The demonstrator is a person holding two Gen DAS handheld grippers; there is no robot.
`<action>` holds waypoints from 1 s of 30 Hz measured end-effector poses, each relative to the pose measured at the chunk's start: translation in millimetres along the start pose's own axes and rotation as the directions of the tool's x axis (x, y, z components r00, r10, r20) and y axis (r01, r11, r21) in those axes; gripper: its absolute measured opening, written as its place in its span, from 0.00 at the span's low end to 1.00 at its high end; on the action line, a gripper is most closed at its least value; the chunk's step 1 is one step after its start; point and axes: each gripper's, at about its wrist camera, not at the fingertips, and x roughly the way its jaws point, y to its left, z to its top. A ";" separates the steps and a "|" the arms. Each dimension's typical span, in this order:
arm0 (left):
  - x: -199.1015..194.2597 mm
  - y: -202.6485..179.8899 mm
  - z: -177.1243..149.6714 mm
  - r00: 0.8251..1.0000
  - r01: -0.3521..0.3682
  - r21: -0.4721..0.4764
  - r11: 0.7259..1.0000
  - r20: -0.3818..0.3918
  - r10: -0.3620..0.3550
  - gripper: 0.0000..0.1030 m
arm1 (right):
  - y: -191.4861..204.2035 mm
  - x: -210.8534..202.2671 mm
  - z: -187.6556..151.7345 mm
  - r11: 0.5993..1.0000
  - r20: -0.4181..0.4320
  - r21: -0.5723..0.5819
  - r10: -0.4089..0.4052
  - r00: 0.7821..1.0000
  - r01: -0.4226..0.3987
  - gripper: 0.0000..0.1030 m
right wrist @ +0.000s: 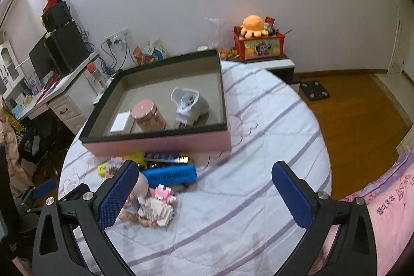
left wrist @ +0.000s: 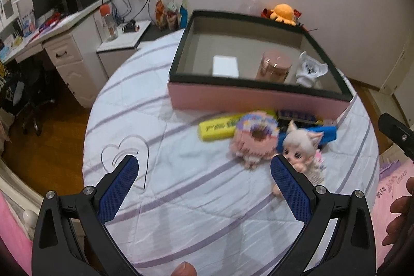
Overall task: Organize rigid objects
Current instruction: 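Withdraw the right gripper and move the left gripper toward the doll figurine, then grasp the doll figurine with the left gripper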
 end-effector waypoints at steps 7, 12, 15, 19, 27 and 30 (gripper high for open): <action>15.2 -0.9 -3.4 0.999 0.009 0.006 1.000 -0.033 -0.009 1.00 | 5.0 7.0 -3.9 1.000 -0.020 -0.013 0.002 1.000 -0.002 1.00; 14.5 -18.2 -5.1 0.997 0.066 0.056 0.996 -0.035 -0.064 1.00 | 2.0 9.1 -2.4 1.000 -0.025 -0.004 -0.012 1.000 0.012 1.00; 13.9 -30.5 -4.9 0.996 0.088 0.084 0.993 -0.037 -0.085 1.00 | -1.7 8.5 -1.8 1.000 -0.025 0.003 -0.021 0.999 0.021 1.00; 13.1 -41.8 -2.4 0.994 0.110 0.100 0.989 -0.039 -0.107 1.00 | -4.9 6.1 -1.8 1.000 -0.022 0.008 -0.029 0.999 0.029 1.00; 29.3 -65.0 0.0 0.993 0.105 0.123 0.987 -0.074 -0.096 0.96 | -19.2 5.5 -2.6 0.999 -0.026 0.028 -0.037 0.999 0.037 1.00; 35.1 -66.9 0.3 0.986 0.146 0.100 0.984 -0.090 -0.137 0.96 | -24.2 8.1 -2.3 0.999 -0.031 0.035 -0.037 0.999 0.038 1.00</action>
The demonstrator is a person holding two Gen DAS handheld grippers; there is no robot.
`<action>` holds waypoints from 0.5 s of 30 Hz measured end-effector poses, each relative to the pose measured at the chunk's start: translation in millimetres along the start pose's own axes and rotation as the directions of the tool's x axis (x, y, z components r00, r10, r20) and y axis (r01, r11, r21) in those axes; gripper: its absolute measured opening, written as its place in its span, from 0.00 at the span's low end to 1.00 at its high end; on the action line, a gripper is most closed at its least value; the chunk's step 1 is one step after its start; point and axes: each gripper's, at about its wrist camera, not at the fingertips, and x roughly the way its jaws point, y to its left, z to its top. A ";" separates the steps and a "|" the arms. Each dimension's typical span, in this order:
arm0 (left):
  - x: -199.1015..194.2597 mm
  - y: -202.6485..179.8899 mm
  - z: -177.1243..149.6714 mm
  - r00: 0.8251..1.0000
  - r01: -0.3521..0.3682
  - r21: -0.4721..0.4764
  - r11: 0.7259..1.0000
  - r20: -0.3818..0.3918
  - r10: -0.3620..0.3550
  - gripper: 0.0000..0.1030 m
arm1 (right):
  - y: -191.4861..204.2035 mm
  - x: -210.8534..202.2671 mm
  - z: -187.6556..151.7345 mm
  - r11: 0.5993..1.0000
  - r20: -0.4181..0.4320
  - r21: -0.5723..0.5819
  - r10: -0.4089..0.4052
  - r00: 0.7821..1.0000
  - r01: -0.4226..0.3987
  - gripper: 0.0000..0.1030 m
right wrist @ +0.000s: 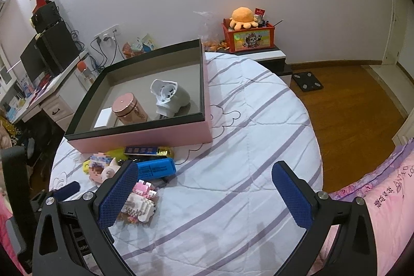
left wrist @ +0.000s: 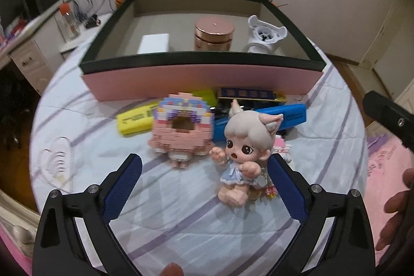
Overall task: Organize rigid objects
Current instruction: 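Grasp the doll figurine with the left gripper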
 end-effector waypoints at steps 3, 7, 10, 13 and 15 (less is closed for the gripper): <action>5.3 -3.0 1.1 0.999 0.032 -0.010 0.999 -0.011 -0.032 0.94 | -3.6 3.4 0.6 1.000 -0.005 0.006 0.002 1.000 -0.002 1.00; 11.0 -2.9 3.7 0.995 0.094 -0.040 0.995 -0.012 -0.094 0.91 | -5.6 8.1 1.1 1.000 -0.013 0.008 0.006 1.000 -0.005 1.00; 13.3 -3.5 4.2 0.992 0.124 -0.048 0.991 -0.002 -0.125 0.91 | -6.6 10.3 1.0 1.000 -0.018 0.011 0.007 1.000 -0.006 1.00; 13.6 -4.2 4.1 0.991 0.132 -0.043 0.990 0.005 -0.132 0.89 | -7.3 11.2 1.0 1.000 -0.019 0.012 0.005 1.000 -0.005 1.00; 12.5 -4.3 3.1 0.990 0.142 -0.046 0.989 0.005 -0.142 0.84 | -7.4 12.1 1.1 1.000 -0.021 0.013 0.005 1.000 -0.004 1.00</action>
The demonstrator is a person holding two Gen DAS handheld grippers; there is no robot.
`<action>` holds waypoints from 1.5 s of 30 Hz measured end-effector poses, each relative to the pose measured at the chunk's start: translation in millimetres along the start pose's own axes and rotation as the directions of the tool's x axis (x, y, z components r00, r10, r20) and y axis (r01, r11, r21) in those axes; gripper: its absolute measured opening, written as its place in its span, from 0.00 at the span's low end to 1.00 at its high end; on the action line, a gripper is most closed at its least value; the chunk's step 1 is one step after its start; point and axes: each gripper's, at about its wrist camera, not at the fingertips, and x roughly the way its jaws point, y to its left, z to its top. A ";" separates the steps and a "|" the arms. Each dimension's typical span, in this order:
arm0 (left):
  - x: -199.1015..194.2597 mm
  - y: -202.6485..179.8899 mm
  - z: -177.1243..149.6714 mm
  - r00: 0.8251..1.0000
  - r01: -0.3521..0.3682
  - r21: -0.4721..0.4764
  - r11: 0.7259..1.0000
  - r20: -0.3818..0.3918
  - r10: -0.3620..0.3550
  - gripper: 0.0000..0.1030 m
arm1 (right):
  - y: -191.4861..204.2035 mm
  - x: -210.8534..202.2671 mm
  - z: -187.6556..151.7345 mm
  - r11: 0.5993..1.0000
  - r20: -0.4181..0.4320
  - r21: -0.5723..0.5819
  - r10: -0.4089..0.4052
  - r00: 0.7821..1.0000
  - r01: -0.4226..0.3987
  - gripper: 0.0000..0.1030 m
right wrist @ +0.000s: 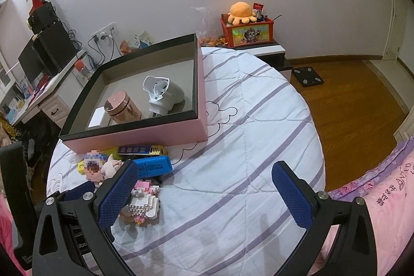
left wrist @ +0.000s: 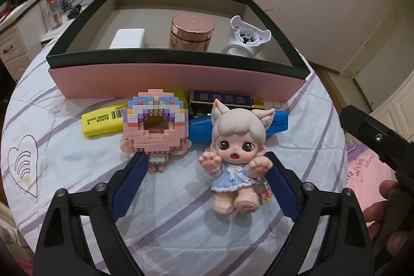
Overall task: Organize rigid objects
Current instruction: 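Grasp the doll figurine with the left gripper, then lift the doll figurine with the left gripper and release it inside the pink box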
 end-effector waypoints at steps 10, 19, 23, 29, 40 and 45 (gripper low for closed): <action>-3.7 -8.3 -14.5 0.998 0.060 -0.007 0.998 -0.011 -0.060 0.71 | 0.5 1.2 -1.3 1.000 -0.003 -0.003 -0.003 1.000 0.003 1.00; 5.1 -14.3 -10.5 0.996 0.085 -0.004 0.996 0.008 -0.085 0.69 | 0.4 0.6 -5.1 1.000 -0.004 -0.002 -0.011 1.000 0.011 1.00; 3.5 -9.0 -10.9 0.996 0.094 -0.015 0.995 0.004 -0.094 0.68 | -4.4 -0.5 -4.8 1.000 -0.003 0.013 -0.019 1.000 0.019 1.00; -7.8 -1.1 -14.0 0.997 0.078 -0.019 0.997 0.025 -0.077 0.68 | -4.2 -0.5 -5.1 1.000 -0.006 0.008 -0.017 1.000 0.017 1.00; -28.5 8.3 -6.0 0.996 0.040 -0.023 0.999 0.079 -0.038 0.68 | 8.4 2.0 -6.0 1.000 -0.014 -0.011 -0.001 1.000 0.001 1.00; -36.1 12.8 -3.3 0.994 0.039 -0.035 0.999 0.105 -0.036 0.68 | 11.2 1.2 -5.6 1.000 -0.012 -0.015 -0.005 1.000 0.005 1.00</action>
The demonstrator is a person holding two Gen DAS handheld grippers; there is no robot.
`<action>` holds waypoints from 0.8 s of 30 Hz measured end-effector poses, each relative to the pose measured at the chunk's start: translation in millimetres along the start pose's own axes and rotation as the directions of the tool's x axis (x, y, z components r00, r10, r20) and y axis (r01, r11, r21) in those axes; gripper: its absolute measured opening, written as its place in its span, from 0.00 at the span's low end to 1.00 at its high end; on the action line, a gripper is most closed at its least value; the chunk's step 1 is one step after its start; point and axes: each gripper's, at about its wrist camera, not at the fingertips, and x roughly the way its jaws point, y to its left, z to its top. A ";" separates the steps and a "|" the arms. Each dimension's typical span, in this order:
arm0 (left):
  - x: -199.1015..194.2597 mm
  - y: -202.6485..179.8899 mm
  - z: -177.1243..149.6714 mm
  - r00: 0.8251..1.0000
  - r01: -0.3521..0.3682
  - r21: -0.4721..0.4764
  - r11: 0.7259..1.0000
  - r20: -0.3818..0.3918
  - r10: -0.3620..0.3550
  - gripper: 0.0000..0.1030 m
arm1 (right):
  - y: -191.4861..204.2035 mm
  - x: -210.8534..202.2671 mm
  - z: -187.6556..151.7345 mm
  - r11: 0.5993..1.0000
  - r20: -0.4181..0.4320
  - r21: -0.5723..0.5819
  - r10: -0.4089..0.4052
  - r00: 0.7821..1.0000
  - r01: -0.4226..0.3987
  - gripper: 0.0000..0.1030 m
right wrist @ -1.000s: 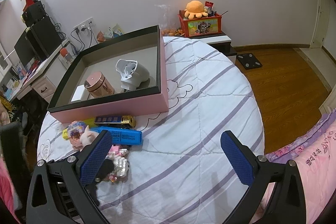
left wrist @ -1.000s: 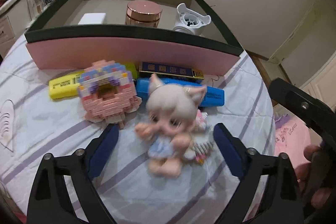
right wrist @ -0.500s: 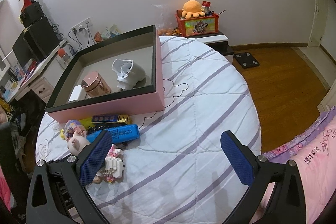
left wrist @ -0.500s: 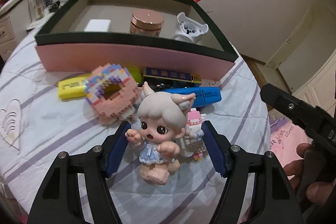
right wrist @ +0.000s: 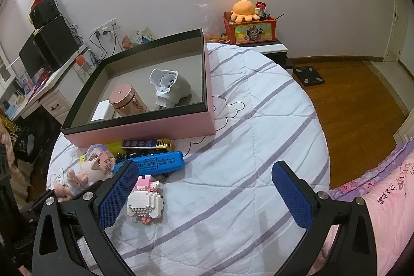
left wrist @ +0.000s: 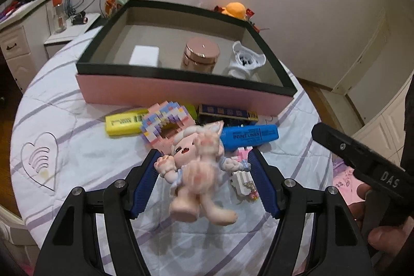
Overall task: Organize rigid objects
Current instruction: 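Lift the doll figurine with the left gripper and release it inside the pink box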
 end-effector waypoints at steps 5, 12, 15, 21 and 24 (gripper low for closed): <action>-8.8 3.1 6.1 0.999 -0.010 -0.001 1.000 0.032 0.010 0.68 | 0.5 0.6 0.5 1.000 -0.003 0.004 -0.001 1.000 0.001 1.00; -6.1 8.1 6.2 1.000 -0.014 -0.012 1.000 0.027 0.014 0.68 | 7.6 1.9 0.4 1.000 -0.011 -0.014 0.009 1.000 -0.009 1.00; -9.0 7.8 6.7 0.999 -0.012 -0.011 1.000 0.034 0.012 0.68 | 8.1 2.6 1.0 1.000 -0.012 -0.014 0.007 1.000 -0.008 1.00; -17.3 6.2 12.7 0.998 -0.017 0.000 1.000 0.062 0.017 0.68 | 10.0 2.8 2.6 1.000 -0.009 -0.016 0.010 1.000 -0.010 1.00; -21.6 6.3 18.0 0.997 -0.021 0.004 1.000 0.072 0.021 0.68 | 12.8 3.5 3.8 1.000 -0.009 -0.020 0.014 1.000 -0.014 1.00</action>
